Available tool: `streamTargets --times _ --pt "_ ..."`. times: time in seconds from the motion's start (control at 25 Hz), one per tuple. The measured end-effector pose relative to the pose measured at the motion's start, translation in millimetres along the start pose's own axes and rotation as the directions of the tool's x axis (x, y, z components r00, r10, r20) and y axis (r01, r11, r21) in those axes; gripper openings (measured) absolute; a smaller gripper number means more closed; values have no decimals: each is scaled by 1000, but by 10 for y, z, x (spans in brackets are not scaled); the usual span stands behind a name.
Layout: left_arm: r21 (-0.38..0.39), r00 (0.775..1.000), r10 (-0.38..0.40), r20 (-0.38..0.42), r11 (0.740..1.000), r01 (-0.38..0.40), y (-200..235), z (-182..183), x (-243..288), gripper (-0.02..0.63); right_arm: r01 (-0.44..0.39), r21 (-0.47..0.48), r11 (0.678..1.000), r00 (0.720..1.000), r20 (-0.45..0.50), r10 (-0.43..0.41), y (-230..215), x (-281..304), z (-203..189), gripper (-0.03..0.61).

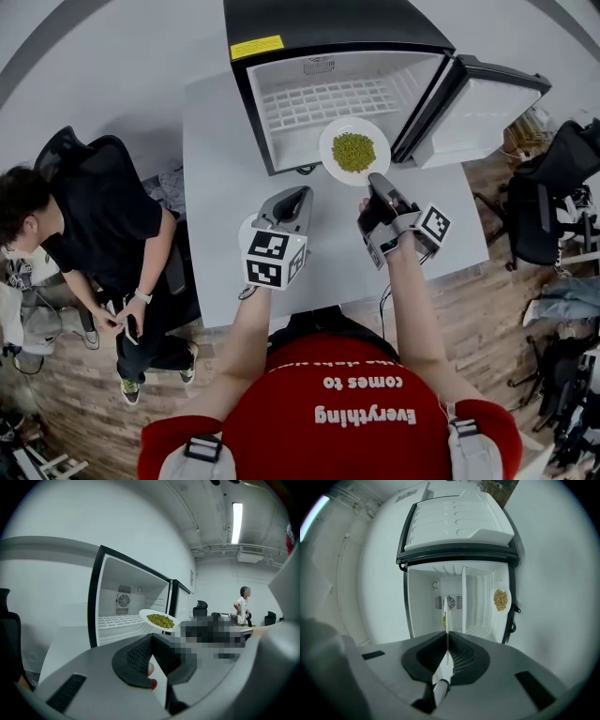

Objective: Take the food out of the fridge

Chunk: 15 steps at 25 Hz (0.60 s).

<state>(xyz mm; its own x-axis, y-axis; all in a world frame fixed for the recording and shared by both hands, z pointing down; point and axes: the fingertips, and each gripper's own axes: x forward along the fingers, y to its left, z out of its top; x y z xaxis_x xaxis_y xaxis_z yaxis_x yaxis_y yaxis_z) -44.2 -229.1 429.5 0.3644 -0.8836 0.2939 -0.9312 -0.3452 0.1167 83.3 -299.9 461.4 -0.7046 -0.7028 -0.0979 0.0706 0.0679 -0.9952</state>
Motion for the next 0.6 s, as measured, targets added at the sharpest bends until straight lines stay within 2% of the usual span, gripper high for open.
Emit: streamTargets --times 0.24,0.6 --pt "-14 1000 15 7 1000 -15 -27 -96 -186 0 7 -17 1000 998 -58 -8 -2 -258 -323 23" --pt "-29 999 53 -10 998 -54 51 -272 -468 0 53 29 998 992 -113 -49 -258 -513 -721 23"
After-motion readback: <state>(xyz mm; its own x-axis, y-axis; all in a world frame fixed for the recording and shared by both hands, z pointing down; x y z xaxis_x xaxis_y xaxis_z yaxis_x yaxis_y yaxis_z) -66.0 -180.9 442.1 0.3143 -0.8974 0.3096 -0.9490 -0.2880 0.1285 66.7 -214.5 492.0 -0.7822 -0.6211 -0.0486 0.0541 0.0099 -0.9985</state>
